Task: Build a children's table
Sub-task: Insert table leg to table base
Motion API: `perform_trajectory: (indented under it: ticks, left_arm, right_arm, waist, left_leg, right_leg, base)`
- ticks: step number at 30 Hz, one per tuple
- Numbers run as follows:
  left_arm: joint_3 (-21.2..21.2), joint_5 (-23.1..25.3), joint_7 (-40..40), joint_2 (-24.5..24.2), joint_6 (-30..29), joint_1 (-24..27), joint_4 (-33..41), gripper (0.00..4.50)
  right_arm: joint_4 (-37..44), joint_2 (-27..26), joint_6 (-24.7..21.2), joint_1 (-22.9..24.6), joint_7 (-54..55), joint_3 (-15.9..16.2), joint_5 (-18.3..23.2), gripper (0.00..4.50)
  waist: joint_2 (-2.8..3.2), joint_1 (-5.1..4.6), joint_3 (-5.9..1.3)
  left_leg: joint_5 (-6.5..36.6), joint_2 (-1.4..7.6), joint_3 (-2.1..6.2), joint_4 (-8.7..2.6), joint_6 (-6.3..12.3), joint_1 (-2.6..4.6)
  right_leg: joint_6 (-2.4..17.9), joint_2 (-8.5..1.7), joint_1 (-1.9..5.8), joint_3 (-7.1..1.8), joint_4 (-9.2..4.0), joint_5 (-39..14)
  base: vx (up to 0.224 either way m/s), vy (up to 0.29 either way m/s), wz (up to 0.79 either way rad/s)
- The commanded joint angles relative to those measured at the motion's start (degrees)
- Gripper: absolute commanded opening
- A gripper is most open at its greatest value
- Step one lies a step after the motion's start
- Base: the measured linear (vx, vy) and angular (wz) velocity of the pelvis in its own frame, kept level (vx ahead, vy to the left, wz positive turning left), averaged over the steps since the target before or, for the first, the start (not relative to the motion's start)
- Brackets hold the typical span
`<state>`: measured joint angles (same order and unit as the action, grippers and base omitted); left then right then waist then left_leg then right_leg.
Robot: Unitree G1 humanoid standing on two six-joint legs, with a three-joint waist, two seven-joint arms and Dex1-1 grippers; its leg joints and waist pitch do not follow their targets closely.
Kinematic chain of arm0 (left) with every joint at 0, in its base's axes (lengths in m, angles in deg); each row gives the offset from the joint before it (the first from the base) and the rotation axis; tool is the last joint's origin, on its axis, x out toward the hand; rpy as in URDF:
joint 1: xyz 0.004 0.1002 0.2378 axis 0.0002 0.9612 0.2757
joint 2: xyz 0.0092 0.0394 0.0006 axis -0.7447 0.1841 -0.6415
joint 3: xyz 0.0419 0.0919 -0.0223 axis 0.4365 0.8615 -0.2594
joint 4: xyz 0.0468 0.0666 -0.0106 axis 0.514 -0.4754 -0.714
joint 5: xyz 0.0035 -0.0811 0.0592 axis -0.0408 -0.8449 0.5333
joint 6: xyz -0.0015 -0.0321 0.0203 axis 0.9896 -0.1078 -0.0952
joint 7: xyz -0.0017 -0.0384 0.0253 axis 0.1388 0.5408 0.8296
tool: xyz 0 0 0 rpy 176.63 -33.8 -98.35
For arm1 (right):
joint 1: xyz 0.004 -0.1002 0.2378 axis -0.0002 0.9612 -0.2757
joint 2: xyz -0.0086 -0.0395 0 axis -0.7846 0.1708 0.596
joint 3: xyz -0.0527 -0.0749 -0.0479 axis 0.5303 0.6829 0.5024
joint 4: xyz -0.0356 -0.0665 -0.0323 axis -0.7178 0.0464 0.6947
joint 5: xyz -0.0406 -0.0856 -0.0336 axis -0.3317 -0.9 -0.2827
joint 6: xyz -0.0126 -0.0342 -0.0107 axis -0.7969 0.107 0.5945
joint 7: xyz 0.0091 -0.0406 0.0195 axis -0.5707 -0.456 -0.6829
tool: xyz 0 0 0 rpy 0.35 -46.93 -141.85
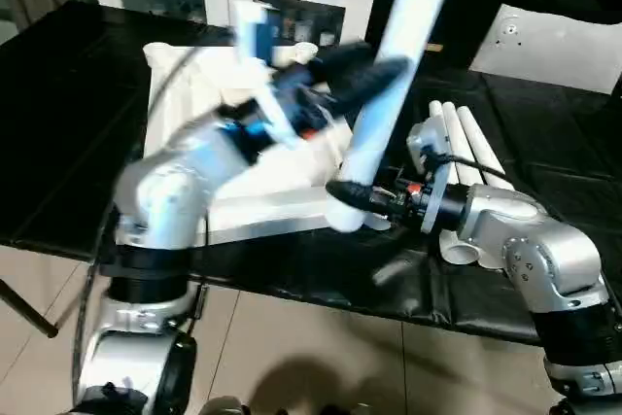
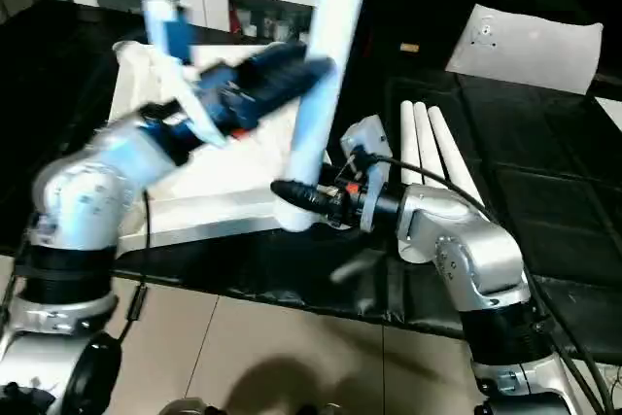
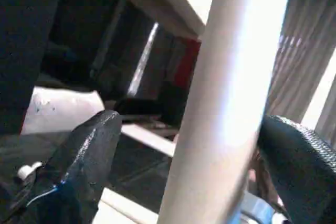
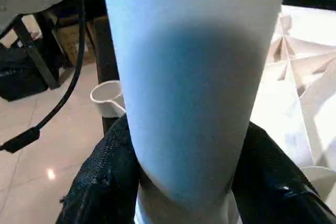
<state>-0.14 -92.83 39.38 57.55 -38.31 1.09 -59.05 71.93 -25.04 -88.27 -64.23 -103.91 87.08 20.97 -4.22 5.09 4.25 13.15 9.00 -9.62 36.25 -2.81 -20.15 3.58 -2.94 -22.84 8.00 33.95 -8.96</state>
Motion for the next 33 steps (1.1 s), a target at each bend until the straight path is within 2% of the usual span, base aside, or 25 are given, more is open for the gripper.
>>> perform_trajectory:
  ticks: [1, 9, 15, 19, 25, 27, 29, 31, 32, 33]
  left_arm:
    - [1.32, 0.91, -0.25, 0.32, 0.76, -0.03, -0.52, 4.5]
    - [2.22, -3.24, 2.84, 3.14, -0.51, -0.3, 3.26, 4.5]
    - [5.3, -0.91, 2.29, 4.66, 0.1, -0.44, 2.32, 4.5]
    - [6.67, 1.47, 0.84, 5.44, 0.89, -0.83, 0.57, 4.5]
    - [5.76, 2.68, -0.34, 6.17, 2.23, -1.94, -0.91, 4.5]
    - [4.03, 1.43, -0.61, 6.5, 2.2, -2.2, -1.02, 4.5]
    - [1.45, -2.59, -0.06, 6.59, 0.22, -2.27, -0.23, 4.5]
    - [-2.04, -9.59, 0.63, 6.64, -3.97, -2.18, 1.22, 4.5]
    - [-2.5, -10.55, 0.58, 6.73, -4.51, -2.17, 1.37, 4.5]
    - [-4.19, -13.77, 0.0, 7.24, -5.61, -2.29, 1.67, 4.5]
  right_arm:
    - [0.55, 0.71, 0.66, -1.29, -0.51, -0.25, -0.11, 1.96]
    - [-1.01, 1.1, 1.07, -1.59, -0.87, 0.52, -1.69, 1.96]
    - [-2.21, 1.09, 1.2, -1.58, -0.12, 1.93, -3.43, 1.96]
    - [-2.4, 0.51, 0.94, -1.73, 0.24, 2.56, -4.14, 1.94]
    - [-2.79, -0.01, 1.34, -1.85, 0.37, 2.99, -4.82, 1.94]
    - [-2.88, -0.33, 1.69, -1.82, 0.53, 2.7, -4.69, 1.94]
    - [-3.07, -1.13, 1.75, -1.88, 1.17, 1.47, -3.52, 1.94]
    - [-3.45, -3.04, 1.0, -1.99, 2.28, -1.33, -1.4, 1.94]
    - [-3.49, -3.27, 0.91, -2.0, 2.36, -1.65, -1.11, 1.94]
    - [-3.58, -4.19, 0.73, -1.94, 2.87, -2.87, 0.07, 1.94]
  waist:
    - [0.03, 0.0, -4.81]
    - [-0.09, -0.05, -4.81]
    - [-0.11, -0.09, -4.69]
    - [-0.09, -0.1, -4.84]
    - [-0.03, -0.06, -4.88]
    - [0.09, -0.03, -4.92]
    - [0.1, -0.08, -4.89]
    - [0.13, -0.07, -4.86]
    - [0.16, -0.07, -4.9]
    - [0.41, 0.0, -4.76]
  left_leg:
    - [0.29, 4.07, 1.71, -3.88, 2.73, -0.25]
    - [-0.24, 4.37, 1.68, -3.86, 3.22, -0.29]
    - [0.64, 4.1, 1.62, -3.83, 2.95, -0.26]
    - [0.44, 4.0, 1.67, -3.79, 3.02, -0.37]
    - [-0.15, 4.23, 1.84, -3.82, 3.4, -0.41]
    - [-0.18, 4.33, 1.86, -3.82, 3.33, -0.35]
    - [-0.12, 4.35, 1.87, -3.8, 3.23, -0.43]
    - [0.37, 4.36, 1.78, -3.78, 2.68, -0.4]
    - [0.37, 4.34, 1.77, -3.77, 2.68, -0.41]
    - [0.33, 4.54, 1.87, -3.89, 2.81, -0.22]
  right_leg:
    - [-2.86, -6.39, 3.87, -4.16, -5.25, -23.6]
    - [-0.39, -6.6, 3.88, -4.24, -4.94, -21.53]
    - [-2.53, -6.4, 3.83, -4.03, -5.55, -24.85]
    - [-3.32, -6.32, 3.94, -3.97, -5.57, -24.19]
    - [-2.22, -6.48, 3.97, -3.93, -5.28, -22.19]
    - [-1.81, -6.6, 3.99, -3.93, -5.28, -22.02]
    - [-0.98, -6.67, 4.01, -3.93, -5.18, -21.5]
    - [0.42, -6.91, 4.03, -3.97, -5.03, -21.9]
    - [0.78, -6.86, 4.03, -3.93, -4.97, -21.75]
    - [1.06, -6.78, 3.86, -3.96, -5.06, -21.27]
  base:
    - [0.0, 0.0, 0.0]
    - [0.0, 0.0, 0.0]
    - [0.0, 0.0, 0.0]
    - [0.0, 0.0, 0.0]
    - [0.0, 0.0, 0.0]
    - [0.0, 0.0, 0.0]
    - [0.0, 0.0, 0.0]
    - [0.0, 0.0, 0.0]
    - [0.0, 0.0, 0.0]
    - [0.0, 0.0, 0.0]
